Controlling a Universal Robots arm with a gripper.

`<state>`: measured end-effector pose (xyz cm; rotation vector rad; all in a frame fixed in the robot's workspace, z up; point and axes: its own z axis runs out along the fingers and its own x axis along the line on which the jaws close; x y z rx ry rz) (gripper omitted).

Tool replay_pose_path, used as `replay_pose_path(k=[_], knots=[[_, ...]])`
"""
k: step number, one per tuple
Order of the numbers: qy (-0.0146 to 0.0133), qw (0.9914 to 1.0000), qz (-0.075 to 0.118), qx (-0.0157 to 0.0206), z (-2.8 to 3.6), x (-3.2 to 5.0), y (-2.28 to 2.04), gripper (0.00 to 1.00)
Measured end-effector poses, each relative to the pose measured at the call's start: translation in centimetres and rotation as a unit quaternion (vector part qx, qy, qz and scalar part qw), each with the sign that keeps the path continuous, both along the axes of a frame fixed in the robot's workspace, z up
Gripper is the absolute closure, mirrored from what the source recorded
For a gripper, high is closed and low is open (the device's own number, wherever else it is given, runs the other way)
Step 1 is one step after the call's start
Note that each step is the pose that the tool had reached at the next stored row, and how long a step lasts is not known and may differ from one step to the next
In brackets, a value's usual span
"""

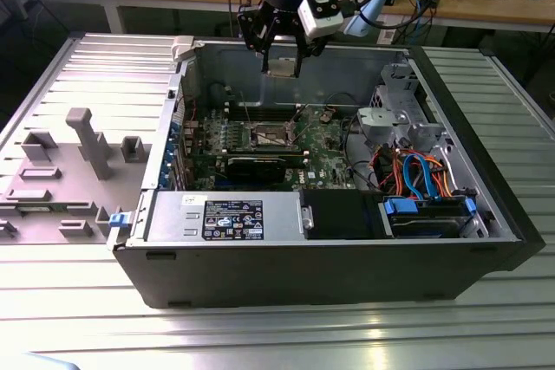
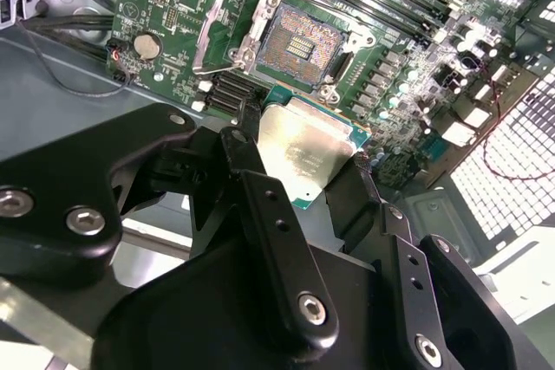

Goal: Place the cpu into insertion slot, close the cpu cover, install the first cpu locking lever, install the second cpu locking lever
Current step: 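Place the cpu into insertion slot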

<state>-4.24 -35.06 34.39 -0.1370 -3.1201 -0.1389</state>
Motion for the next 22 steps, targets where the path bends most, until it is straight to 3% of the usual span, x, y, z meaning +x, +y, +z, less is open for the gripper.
replay_pose_path(k=[22], knots=[[0.0,0.99994,-0.011,0.0,0.0,0.0,0.0,0.45]])
